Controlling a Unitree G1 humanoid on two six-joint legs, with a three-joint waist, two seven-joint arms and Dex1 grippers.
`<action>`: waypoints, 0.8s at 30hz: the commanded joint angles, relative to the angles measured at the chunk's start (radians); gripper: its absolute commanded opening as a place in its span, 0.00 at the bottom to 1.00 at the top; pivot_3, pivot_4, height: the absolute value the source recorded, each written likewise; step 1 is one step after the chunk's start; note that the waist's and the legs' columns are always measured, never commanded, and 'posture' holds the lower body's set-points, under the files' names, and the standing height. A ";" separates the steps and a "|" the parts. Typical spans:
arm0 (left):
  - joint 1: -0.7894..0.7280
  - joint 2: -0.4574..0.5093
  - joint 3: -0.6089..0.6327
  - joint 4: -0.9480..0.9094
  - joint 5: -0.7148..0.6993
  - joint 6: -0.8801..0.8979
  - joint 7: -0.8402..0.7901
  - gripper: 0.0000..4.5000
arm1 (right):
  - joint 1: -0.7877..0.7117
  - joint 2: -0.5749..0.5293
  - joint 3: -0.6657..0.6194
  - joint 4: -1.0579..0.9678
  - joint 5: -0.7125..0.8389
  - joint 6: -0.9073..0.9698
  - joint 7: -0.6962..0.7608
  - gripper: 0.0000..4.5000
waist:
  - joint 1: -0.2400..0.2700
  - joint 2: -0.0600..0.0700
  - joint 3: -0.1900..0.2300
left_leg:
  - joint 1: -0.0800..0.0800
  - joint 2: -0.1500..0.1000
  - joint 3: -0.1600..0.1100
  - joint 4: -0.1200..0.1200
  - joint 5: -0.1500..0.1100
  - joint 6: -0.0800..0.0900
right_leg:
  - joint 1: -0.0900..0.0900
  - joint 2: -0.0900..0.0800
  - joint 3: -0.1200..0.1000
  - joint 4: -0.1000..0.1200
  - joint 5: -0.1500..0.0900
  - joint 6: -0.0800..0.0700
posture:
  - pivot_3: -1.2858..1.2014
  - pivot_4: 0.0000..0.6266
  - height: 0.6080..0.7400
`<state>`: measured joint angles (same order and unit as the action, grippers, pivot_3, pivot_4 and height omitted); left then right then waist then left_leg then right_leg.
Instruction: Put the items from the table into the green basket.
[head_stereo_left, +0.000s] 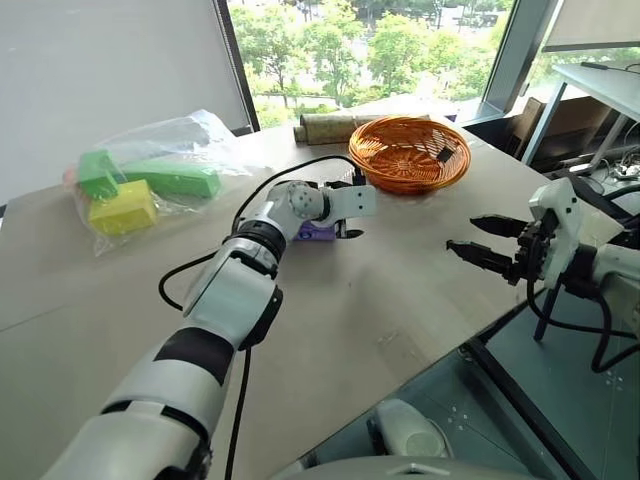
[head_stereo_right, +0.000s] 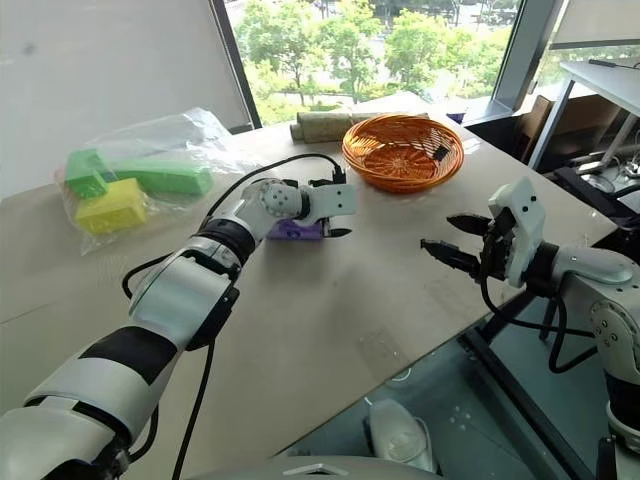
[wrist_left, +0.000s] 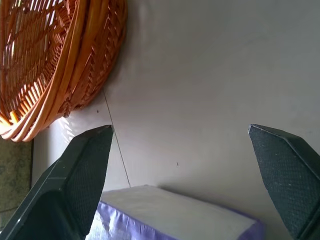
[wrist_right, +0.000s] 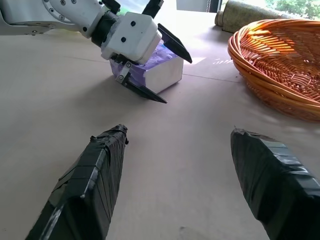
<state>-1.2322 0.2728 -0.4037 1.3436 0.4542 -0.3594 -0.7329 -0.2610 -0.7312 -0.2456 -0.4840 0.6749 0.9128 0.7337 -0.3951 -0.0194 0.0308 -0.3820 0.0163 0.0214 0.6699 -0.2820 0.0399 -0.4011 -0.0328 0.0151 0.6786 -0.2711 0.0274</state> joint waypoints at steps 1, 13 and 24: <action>-0.021 0.084 -0.066 -0.024 0.093 0.039 0.029 1.00 | -0.037 -0.018 -0.003 0.016 -0.003 -0.038 0.003 0.79 | 0.001 0.000 0.000 | 0.000 0.000 0.000 0.000 0.000 0.000 | 0.000 0.000 0.000 0.001 0.000 0.000 | 0.37 0.00 1.00; -0.002 0.031 -0.066 0.009 0.130 0.152 0.166 1.00 | -0.057 -0.017 0.047 0.048 -0.009 -0.068 0.006 0.79 | 0.063 0.000 0.000 | -0.001 -0.002 -0.001 0.000 0.000 0.000 | 0.000 -0.002 -0.001 0.000 -0.001 0.002 | 0.37 0.00 1.00; 0.001 0.016 0.032 0.015 0.060 0.315 0.254 1.00 | -0.064 -0.011 0.061 0.039 0.003 -0.074 0.000 0.79 | 0.068 0.000 0.000 | -0.001 -0.004 -0.002 0.000 0.000 0.001 | 0.000 -0.004 -0.001 0.001 -0.001 0.002 | 0.37 0.00 1.00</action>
<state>-1.2259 0.2935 -0.3998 1.3614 0.5438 -0.0798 -0.5028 -0.2949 -0.7396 -0.1756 -0.4221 0.6707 0.8609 0.7345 -0.3269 -0.0195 0.0309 -0.3827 0.0125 0.0196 0.6703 -0.2823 0.0405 -0.4011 -0.0364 0.0139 0.6794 -0.2717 0.0297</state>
